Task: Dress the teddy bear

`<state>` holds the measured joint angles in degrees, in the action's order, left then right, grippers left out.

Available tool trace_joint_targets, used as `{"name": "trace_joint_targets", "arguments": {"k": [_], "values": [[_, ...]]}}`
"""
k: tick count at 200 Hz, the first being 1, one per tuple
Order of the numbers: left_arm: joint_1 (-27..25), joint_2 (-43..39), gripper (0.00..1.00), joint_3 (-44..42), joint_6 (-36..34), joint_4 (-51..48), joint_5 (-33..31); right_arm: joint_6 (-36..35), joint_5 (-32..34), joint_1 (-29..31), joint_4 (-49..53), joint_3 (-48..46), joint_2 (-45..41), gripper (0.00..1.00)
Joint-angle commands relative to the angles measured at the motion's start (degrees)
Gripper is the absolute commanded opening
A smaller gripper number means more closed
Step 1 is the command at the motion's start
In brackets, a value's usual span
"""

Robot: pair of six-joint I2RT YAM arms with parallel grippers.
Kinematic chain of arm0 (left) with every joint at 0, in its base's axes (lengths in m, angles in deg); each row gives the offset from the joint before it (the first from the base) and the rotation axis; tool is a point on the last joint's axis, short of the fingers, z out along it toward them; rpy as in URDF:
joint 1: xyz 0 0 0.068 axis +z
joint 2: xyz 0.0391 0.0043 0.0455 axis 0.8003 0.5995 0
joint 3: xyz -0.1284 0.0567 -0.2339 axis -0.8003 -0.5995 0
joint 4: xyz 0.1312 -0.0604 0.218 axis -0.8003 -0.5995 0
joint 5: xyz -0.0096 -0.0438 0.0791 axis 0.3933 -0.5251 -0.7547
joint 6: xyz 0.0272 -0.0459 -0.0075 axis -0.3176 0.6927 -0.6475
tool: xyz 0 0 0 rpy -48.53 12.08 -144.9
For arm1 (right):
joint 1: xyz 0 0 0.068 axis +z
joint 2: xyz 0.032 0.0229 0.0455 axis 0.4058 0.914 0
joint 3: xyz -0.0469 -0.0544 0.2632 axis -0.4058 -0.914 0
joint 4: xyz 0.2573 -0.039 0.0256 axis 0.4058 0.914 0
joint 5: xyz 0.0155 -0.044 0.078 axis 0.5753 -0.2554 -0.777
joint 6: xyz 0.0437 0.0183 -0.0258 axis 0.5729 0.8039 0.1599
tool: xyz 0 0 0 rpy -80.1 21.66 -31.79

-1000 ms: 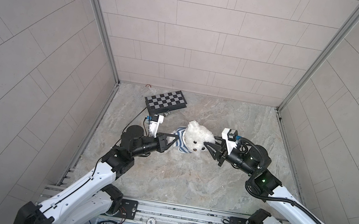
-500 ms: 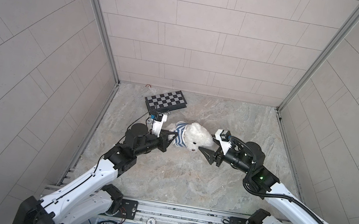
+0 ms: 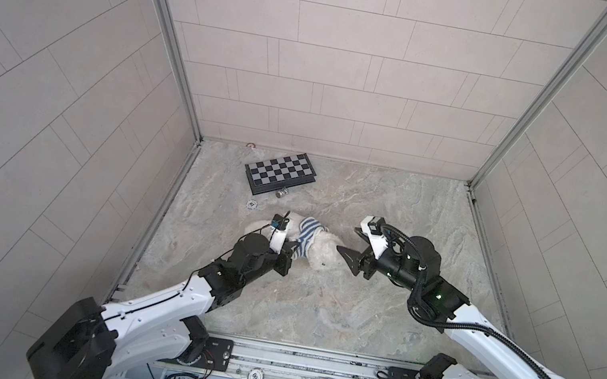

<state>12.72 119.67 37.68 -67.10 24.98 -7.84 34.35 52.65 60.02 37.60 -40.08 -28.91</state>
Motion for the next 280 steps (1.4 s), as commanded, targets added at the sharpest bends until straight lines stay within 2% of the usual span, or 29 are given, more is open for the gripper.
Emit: {"name": "trace_joint_targets", "arguments": {"k": [1, 30, 50, 74, 109, 133, 157, 190, 217, 236, 280], "values": [[-2.56, 0.18, 0.0, -1.46, 0.21, 5.74, -4.59, 4.44, 2.78, -0.21, 1.64, -0.88, -1.47, 0.77], [-6.95, 0.56, 0.0, -3.19, 2.49, 3.62, -7.98, 9.73, 5.52, -0.22, 5.97, -0.08, -0.41, 0.77], [-8.18, 0.15, 0.1, -4.25, 5.63, 1.54, -8.48, 11.61, 5.14, -0.22, 7.95, -0.41, 0.71, 0.77], [-8.56, 0.14, 0.2, -1.78, 9.09, -5.75, -8.63, 13.83, 4.29, -0.12, 8.9, -1.64, 2.16, 0.79], [-8.87, -0.1, 0.39, -2.47, 14.7, -8.6, -5.46, 15.39, 2.9, 0.3, 6.61, -3.55, 5.17, 0.8], [-9.13, -3.05, 0.51, -3.82, 18.62, -10.55, -2.94, 16.59, 3.03, 0.53, 4.02, -4.23, 8.65, 0.81], [-9.29, -9.01, 0.59, -4.95, 21.17, -15.29, -1.71, 17.54, 2.42, 0.86, 2.28, -4.07, 12.5, 0.81], [-9.01, -15.12, 0.65, -1.79, 21.06, -25.6, -1.61, 17.48, 1.36, 2.85, -0.96, -3.49, 15.74, 0.82], [-6.0, -13.24, 0.64, 2.44, 22.44, -27.68, 2.81, 17.18, 0.7, 4.33, -0.33, -2.32, 19.25, 0.83], [-3.49, -10.83, 0.58, 4.61, 23.34, -27.96, 5.96, 17.39, 0.89, 5.87, 0.02, -2.32, 20.3, 0.85], [-1.31, -7.69, 0.41, 5.61, 22.74, -28.38, 6.29, 17.71, 3.54, 8.28, 1.69, -2.34, 21.12, 0.89]]}}
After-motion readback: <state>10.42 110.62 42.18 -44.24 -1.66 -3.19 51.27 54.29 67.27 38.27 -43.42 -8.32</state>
